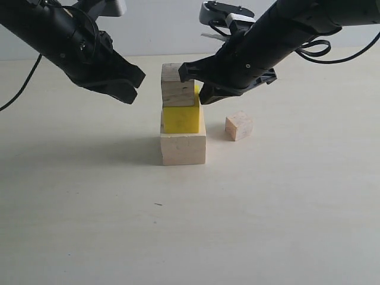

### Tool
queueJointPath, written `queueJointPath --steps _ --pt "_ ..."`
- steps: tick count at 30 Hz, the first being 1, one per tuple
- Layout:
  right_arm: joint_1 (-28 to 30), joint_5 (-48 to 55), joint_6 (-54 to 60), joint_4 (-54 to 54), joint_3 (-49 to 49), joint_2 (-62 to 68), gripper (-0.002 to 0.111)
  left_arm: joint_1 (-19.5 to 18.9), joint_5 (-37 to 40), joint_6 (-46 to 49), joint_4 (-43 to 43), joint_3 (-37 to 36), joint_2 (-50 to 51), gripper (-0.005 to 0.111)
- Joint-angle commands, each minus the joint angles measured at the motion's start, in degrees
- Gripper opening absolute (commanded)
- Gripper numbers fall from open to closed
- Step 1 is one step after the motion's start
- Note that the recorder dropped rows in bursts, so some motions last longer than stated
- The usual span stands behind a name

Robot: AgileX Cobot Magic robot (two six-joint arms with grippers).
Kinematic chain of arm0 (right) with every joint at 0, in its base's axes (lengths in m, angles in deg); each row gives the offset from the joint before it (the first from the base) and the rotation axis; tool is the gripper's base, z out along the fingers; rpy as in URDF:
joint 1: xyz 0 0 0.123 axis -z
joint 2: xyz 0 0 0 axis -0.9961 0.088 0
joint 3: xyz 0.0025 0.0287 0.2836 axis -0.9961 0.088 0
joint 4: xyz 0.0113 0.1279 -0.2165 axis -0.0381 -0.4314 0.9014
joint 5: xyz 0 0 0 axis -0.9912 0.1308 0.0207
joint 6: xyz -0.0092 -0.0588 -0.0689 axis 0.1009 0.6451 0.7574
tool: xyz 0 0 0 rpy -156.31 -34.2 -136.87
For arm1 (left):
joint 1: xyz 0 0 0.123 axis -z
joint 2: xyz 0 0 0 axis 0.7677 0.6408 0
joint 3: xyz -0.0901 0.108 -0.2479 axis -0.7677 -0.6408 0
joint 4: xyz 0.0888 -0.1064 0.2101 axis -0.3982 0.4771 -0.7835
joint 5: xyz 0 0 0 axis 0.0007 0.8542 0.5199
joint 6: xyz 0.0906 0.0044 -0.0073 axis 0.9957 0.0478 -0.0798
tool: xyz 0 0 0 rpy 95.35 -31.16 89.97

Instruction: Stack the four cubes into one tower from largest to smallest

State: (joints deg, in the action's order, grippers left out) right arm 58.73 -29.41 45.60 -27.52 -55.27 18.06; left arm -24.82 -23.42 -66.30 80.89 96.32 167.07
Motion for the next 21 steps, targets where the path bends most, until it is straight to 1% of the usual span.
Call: queueJointPath --steps 1,4,9,12,21 --pt "0.2 -0.7 0.7 0.3 -0.3 0.0 0.000 -0.1 -1.5 0.2 0.6 -0.2 -0.2 0.000" --pt "0.2 -0.7 0.3 2.7 -0.3 -0.8 0.000 -0.1 -3.5 1.3 1.3 -0.2 -0.2 0.000" --pt "0.2 -0.8 -3.9 8.5 -0.3 -4.3 0.000 -0.1 -5.2 8.2 7.4 -0.2 -0.2 0.000" --pt "0.2 -0.5 -4.2 8.7 -0.3 -5.7 0.000 -0.1 -5.6 10.9 9.5 -0.2 -0.2 0.000" --pt "0.2 1.7 -4.4 7.9 -0.3 -6.3 0.000 -0.1 -5.9 12.8 11.2 -0.2 3.0 0.000"
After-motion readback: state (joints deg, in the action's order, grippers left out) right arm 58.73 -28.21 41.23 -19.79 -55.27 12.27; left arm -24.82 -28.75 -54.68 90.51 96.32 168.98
